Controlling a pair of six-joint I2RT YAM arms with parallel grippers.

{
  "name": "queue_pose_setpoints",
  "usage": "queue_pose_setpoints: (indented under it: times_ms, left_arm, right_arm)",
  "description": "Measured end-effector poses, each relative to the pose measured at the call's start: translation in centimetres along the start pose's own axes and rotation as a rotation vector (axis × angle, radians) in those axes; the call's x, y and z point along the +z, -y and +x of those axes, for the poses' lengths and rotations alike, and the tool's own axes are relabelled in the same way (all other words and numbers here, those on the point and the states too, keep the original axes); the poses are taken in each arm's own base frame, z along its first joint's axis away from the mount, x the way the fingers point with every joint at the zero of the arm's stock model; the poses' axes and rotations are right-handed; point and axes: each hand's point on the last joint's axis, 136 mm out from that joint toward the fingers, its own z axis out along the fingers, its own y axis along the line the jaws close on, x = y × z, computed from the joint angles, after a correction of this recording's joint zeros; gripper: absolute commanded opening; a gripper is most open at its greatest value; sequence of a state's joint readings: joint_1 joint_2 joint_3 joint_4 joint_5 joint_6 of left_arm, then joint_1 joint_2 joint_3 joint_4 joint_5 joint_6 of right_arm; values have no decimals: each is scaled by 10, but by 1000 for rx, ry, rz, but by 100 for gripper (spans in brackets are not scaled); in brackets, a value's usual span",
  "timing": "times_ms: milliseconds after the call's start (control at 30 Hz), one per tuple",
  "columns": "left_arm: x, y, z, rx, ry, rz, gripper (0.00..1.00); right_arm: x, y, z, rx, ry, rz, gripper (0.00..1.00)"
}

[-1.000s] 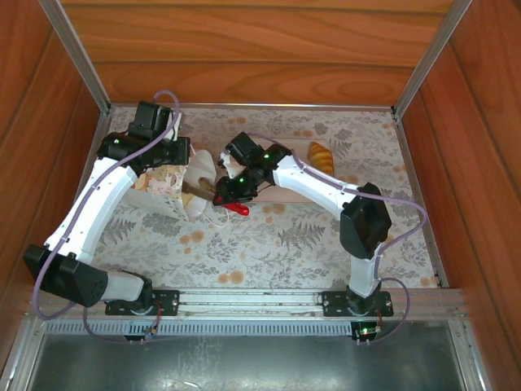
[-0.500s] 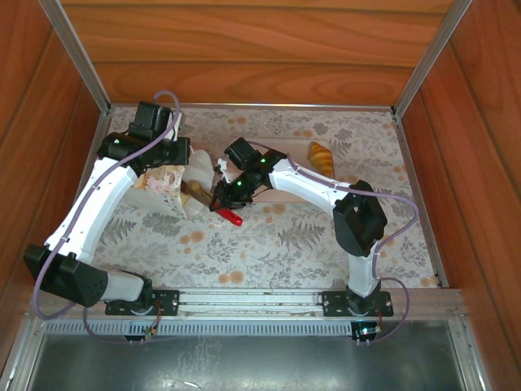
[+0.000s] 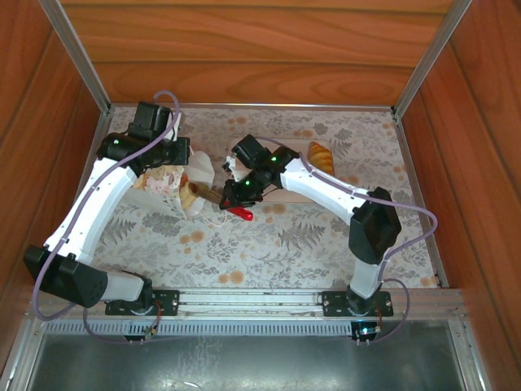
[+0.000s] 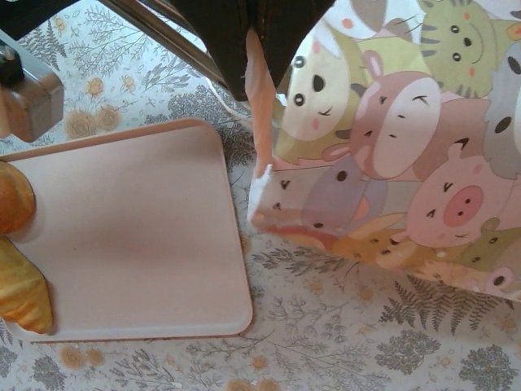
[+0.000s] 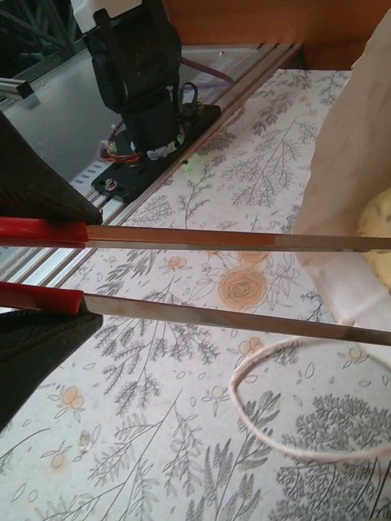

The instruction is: Take the fake bread out of the paper bag

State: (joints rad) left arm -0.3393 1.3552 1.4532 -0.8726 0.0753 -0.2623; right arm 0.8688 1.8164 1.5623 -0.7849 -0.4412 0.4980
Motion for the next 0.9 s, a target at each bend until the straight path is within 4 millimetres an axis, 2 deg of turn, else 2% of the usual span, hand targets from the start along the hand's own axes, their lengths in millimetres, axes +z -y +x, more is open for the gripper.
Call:
queue_pose_setpoints:
  times_ms: [167, 267, 400, 633, 800, 900]
  left_arm:
    - [0, -1, 2, 0, -3, 0, 0]
    - [0, 0, 2, 0, -2, 0, 0]
    - [0, 0, 2, -1, -3, 0, 0]
    - [0, 0, 2, -1, -2, 1, 0]
    - [0, 0, 2, -1, -3, 4, 0]
    - [0, 0, 2, -1, -3, 4, 0]
  right_arm:
    - [-5, 4, 5, 8, 0, 26, 35]
    - [-6, 4, 3, 10, 6, 21, 43]
    - [-6, -1, -2, 8, 26, -1, 46]
    - [-6, -6, -12, 32, 57, -26, 48]
    - [5, -1, -20, 70, 59, -37, 48]
    - [14, 4, -23, 84, 45, -45, 43]
